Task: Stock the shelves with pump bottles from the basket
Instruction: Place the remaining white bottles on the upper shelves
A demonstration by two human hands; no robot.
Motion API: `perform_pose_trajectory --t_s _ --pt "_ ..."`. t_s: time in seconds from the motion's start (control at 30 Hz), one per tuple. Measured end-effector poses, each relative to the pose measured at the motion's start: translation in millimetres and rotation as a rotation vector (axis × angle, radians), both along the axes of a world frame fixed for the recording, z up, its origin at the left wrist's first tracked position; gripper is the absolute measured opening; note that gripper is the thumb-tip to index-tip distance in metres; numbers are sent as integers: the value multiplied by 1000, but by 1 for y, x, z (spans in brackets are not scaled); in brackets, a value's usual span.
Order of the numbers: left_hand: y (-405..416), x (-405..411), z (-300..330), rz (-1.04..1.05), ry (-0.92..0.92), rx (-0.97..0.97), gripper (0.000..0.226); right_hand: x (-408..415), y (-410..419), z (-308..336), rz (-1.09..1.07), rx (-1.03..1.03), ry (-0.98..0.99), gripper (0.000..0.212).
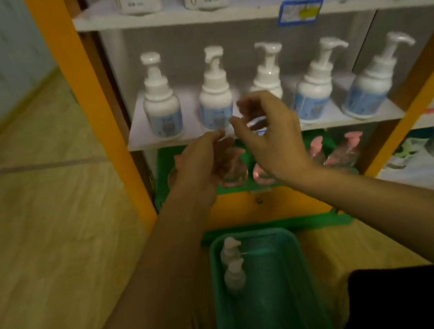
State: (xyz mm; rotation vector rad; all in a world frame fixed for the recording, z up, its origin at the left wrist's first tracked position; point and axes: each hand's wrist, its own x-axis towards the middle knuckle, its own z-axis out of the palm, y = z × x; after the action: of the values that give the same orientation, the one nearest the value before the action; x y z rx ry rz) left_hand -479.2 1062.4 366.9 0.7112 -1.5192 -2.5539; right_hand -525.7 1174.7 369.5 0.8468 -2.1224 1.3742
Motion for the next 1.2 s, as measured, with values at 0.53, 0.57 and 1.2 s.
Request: perform_pose_trajectory --t_s 0.53,0.57,1.2 --pt "5 50 -205 -472 -549 -1096 28 4 96 -230 92 898 -802 53" --pt "9 49 -218 -501 -567 -1126 29 2 96 -238 93 925 -818 53" --pt "22 14 -381 -600 -645 -948 51 -45 26 -381 114 766 -1040 63"
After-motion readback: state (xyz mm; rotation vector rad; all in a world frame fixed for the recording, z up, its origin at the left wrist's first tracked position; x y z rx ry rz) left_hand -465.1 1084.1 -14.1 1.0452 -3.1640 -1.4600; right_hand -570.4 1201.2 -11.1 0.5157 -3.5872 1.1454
